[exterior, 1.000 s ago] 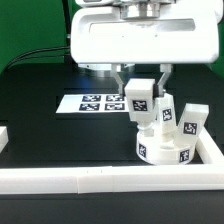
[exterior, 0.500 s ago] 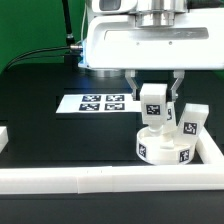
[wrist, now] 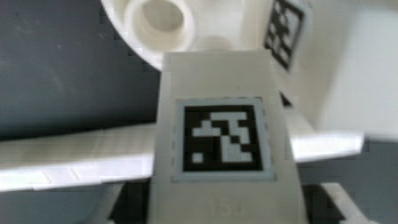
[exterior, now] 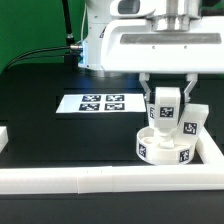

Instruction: Assemble stool

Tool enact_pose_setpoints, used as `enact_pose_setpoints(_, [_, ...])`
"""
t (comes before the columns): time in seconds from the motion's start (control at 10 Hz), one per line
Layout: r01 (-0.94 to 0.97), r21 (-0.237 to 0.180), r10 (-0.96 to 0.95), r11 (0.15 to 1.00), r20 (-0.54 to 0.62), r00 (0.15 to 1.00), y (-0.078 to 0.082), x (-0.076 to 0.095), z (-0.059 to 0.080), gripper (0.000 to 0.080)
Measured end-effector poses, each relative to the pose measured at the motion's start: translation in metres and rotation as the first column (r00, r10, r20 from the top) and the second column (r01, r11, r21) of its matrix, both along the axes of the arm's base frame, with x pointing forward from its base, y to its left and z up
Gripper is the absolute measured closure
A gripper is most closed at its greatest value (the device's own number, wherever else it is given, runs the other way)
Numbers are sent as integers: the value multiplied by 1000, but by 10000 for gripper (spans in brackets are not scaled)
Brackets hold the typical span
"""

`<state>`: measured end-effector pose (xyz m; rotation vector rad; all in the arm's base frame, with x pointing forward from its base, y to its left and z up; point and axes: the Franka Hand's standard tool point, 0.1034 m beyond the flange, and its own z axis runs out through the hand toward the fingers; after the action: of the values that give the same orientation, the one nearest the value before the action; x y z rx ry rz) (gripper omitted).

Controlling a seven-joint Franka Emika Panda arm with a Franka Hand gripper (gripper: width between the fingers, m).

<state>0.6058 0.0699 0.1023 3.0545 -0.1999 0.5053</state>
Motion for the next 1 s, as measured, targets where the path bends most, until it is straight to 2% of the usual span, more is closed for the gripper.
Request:
enact_pose_setpoints(0.2, [-9, -1, 9, 1000, 5, 1000, 0, 1, 3, 462])
enact_pose_setpoints(1.0, [-20, -14, 20, 1000, 3, 1000, -6, -11, -8, 462])
